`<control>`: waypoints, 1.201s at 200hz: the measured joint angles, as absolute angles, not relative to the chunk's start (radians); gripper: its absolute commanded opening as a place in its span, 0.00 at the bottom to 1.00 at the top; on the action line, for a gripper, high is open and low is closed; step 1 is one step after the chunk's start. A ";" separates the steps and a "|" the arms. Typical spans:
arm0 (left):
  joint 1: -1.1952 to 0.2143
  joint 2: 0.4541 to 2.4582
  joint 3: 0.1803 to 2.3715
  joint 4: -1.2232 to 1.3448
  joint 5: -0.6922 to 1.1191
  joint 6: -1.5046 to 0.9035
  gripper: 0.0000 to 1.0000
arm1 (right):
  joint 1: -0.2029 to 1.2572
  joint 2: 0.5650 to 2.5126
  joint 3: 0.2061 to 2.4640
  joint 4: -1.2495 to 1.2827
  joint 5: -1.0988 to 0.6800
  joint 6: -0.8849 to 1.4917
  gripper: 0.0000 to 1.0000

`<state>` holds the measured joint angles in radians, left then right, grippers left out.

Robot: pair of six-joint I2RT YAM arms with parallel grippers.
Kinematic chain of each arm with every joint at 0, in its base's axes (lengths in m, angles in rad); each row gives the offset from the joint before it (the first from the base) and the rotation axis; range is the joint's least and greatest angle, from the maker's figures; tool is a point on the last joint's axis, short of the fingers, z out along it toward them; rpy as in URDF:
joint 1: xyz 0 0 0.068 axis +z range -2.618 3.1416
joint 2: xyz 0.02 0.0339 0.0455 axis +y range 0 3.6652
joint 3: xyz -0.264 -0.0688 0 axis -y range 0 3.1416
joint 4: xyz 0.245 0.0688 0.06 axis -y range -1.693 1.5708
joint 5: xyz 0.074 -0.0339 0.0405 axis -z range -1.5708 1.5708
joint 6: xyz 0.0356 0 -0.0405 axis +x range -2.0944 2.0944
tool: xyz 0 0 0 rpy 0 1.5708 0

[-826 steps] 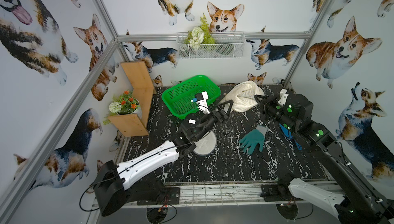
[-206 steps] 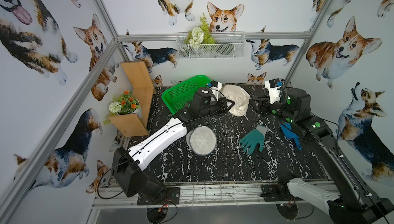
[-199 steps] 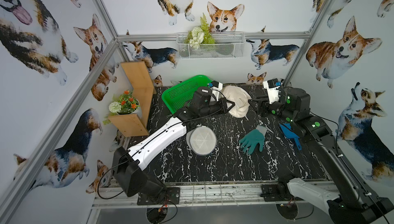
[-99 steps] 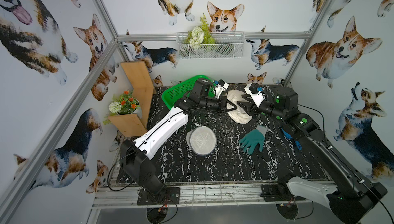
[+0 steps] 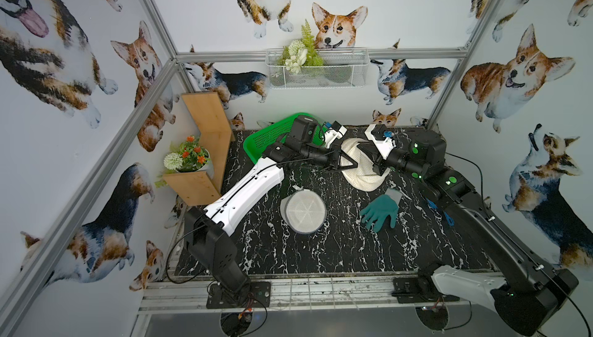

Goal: Turn the laundry bag inside out
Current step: Turn over the laundry bag.

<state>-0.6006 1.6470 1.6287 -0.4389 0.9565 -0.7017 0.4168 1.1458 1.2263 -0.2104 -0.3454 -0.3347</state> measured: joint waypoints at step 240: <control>-0.458 1.559 1.420 -0.042 1.082 -0.973 0.00 | 0.439 1.131 1.235 -0.295 -0.520 0.054 0.39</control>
